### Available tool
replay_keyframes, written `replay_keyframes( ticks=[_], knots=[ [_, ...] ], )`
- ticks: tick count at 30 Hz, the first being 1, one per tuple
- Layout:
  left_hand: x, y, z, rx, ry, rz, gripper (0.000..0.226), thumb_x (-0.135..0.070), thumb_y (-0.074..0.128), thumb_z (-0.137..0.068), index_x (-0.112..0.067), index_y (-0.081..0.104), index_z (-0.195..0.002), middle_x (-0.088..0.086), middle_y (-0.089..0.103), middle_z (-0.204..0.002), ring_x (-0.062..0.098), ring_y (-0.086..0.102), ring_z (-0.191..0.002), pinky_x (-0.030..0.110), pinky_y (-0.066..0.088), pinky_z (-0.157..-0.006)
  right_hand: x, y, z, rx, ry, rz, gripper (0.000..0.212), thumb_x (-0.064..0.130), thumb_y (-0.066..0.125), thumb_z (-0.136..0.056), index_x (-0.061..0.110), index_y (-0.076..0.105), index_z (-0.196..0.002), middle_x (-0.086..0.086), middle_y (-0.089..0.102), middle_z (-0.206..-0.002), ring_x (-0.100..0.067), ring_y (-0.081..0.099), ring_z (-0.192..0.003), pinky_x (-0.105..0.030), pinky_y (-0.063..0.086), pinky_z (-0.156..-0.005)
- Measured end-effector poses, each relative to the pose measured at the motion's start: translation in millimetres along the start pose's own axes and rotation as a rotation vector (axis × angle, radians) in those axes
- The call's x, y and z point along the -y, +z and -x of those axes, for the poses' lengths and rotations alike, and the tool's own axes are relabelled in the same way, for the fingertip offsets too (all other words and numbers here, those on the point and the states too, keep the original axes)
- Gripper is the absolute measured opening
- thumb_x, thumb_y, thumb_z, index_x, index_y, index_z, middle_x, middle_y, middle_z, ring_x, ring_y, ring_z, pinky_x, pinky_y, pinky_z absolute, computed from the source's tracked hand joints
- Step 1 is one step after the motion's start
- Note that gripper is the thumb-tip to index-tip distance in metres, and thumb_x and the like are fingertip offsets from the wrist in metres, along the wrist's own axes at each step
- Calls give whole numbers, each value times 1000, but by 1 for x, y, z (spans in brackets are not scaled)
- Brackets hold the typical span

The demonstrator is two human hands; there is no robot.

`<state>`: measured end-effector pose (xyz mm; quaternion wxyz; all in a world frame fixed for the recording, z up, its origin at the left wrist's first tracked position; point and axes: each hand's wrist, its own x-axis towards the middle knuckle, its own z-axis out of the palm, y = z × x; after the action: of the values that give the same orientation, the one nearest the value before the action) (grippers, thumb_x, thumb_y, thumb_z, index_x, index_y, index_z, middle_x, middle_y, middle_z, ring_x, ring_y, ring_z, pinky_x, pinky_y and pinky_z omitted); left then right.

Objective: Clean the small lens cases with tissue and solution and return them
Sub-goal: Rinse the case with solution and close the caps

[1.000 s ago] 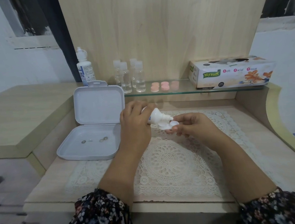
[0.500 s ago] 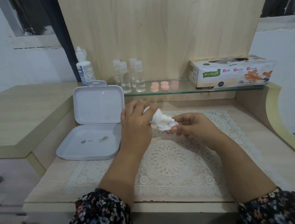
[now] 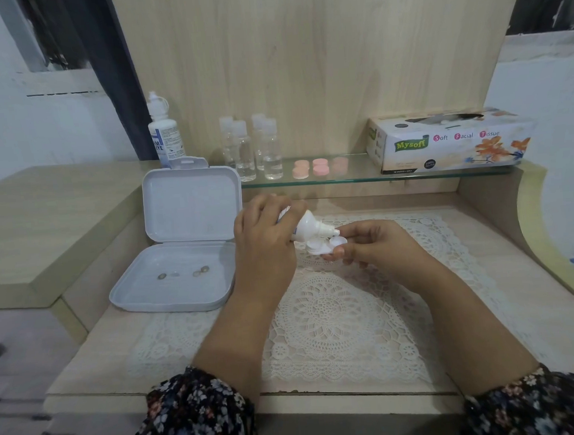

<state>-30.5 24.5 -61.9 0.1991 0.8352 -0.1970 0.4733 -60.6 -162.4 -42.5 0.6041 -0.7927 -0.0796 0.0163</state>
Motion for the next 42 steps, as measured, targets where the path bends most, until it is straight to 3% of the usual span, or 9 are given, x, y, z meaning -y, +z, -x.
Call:
replay_keyframes(
  ticks=[6,12,26,42],
  knots=[
    [1,0,0,-7,-2,-3,58,13,62,-58,-19,70,-105,-2,64,-105,22,47,-109,36,31,-90,2,0,1,-4,-4,-8,20,10,75,-80,24,72,-95,-7,76,-85,-4,57,-59,-13,42,-52],
    [0,-1,1,-5,-8,11,60,16,60,-56,-18,70,-105,-2,64,-103,22,47,-109,37,32,-91,0,0,0,6,-3,4,22,12,75,-80,21,72,-100,-8,76,-88,-6,58,-62,-19,43,-58],
    [-1,-1,1,-11,-2,9,58,13,58,-57,-18,69,-105,-2,64,-105,23,47,-109,39,34,-89,-2,-1,-2,9,-8,10,22,13,75,-80,20,73,-100,-10,76,-90,-5,57,-61,-15,42,-55],
    [0,0,0,-17,-11,25,57,12,58,-58,-18,69,-104,-3,64,-103,22,47,-108,35,31,-89,-3,-1,-2,3,1,3,24,11,75,-81,16,71,-104,-7,76,-89,-7,58,-63,-21,43,-60]
  ],
)
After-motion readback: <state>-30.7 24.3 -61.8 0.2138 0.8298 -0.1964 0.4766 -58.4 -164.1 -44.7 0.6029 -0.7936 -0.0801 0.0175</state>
